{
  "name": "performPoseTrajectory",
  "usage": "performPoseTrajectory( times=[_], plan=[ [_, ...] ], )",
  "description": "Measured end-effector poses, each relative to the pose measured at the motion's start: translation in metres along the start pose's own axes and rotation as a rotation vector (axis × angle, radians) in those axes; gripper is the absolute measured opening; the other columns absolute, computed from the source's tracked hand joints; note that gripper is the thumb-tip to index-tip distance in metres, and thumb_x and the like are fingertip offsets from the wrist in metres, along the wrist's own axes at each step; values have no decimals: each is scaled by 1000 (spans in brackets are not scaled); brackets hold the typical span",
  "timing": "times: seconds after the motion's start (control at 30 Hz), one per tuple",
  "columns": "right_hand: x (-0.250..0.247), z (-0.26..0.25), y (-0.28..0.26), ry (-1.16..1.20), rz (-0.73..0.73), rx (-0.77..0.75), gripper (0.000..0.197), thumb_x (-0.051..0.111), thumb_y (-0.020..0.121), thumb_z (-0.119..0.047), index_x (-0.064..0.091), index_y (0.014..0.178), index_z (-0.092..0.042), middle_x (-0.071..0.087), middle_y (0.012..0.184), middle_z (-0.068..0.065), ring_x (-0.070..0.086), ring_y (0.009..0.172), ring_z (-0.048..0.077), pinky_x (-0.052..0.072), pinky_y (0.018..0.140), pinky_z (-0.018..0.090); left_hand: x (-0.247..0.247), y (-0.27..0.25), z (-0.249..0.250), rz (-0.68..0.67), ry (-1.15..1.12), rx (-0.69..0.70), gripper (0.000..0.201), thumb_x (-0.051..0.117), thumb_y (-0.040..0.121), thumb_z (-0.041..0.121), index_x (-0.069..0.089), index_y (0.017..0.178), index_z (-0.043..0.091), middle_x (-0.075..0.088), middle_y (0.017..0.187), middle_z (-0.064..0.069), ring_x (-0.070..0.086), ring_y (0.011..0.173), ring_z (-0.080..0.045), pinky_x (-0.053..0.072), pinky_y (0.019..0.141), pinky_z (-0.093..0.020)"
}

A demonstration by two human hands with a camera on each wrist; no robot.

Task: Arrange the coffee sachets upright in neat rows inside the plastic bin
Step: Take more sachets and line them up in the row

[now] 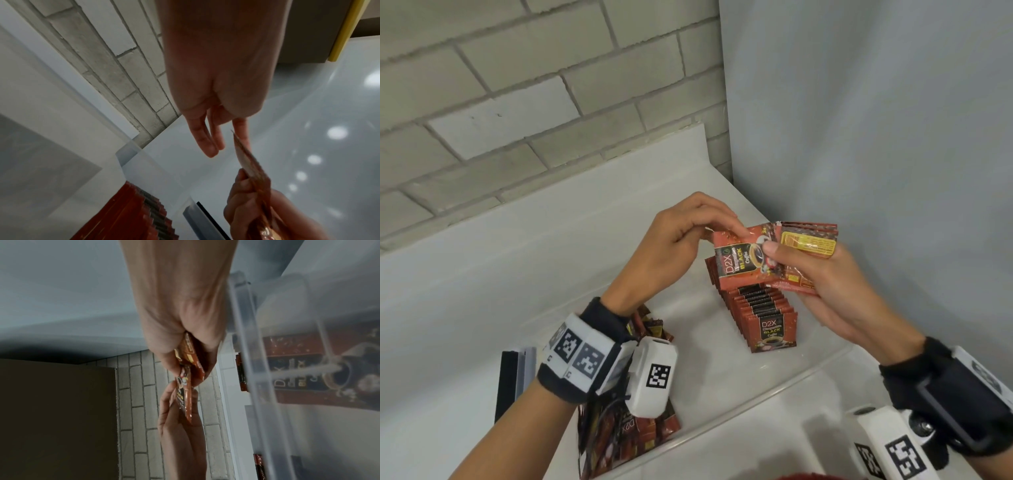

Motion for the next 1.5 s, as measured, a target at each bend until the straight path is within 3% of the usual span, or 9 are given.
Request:
performPoseTrajectory(
  times=[0.17,0.27,0.43,0.6,0.77,0.93,1.03,1.13,1.5],
  plan=[
    [-1,-2,-1,16,24,-21,20,65,81,-7,68,101,-9,75,98,9,72,91,24,58,74,28,6,-8,6,30,-122,-187,14,58,93,23,60,107,21,65,106,3,66,98,-18,58,78,-36],
    [1,-2,-2,20,10,-35,19,62,85,-4,68,103,-7,74,102,11,72,94,26,58,77,30,12,-10,7,-21,-154,-240,27,72,81,15,61,106,15,64,109,0,67,99,-22,58,81,-44],
    [-1,-5,-1,130,49,-71,19,61,85,-5,67,102,-9,74,96,8,71,91,23,58,79,30,4,-11,10,8,-150,-216,22,71,81,4,70,102,5,71,103,-5,68,99,-18,56,85,-32],
    [-5,-7,-1,276,114,-122,16,65,80,-19,65,93,-10,63,70,0,63,67,10,55,69,22,12,-15,12,-334,-22,-190,25,68,85,6,73,109,10,69,105,-3,64,98,-22,51,89,-42],
    [-5,-8,-2,249,106,-141,15,66,81,-22,67,90,-11,63,71,1,62,68,11,54,69,21,46,-22,8,-651,177,-77,27,61,89,2,72,112,11,61,101,-2,55,89,-4,42,83,-15],
    [-4,-7,-1,250,122,-145,16,64,83,-21,64,93,-8,61,72,2,61,68,12,53,68,22,75,-21,-3,-735,349,144,28,62,90,9,69,118,8,49,94,-8,32,80,2,27,80,-1],
    [-5,-7,-1,240,135,-142,16,64,84,-21,64,94,-7,60,73,4,60,69,14,53,67,22,88,-23,-12,-726,434,277,27,64,87,7,70,113,6,46,90,-11,32,84,-8,33,77,-9],
    [-5,-7,-1,231,138,-134,19,64,83,-22,65,95,-7,59,76,6,60,70,15,53,67,22,96,-24,-17,-627,600,409,23,68,86,9,73,108,13,43,83,-7,39,81,-19,38,66,-32],
    [-5,-6,-1,228,123,-127,26,64,81,-24,64,98,-6,60,77,7,61,71,14,54,67,22,104,-30,-27,-524,899,453,22,58,94,30,69,112,34,48,97,-3,41,92,-22,30,68,-32]
  ],
)
Point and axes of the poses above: each hand's wrist, its own y-axis towards the middle knuckle, its own x-axis out of the palm, z = x × y, the point moved 4 cm from there along y, towards the middle knuckle
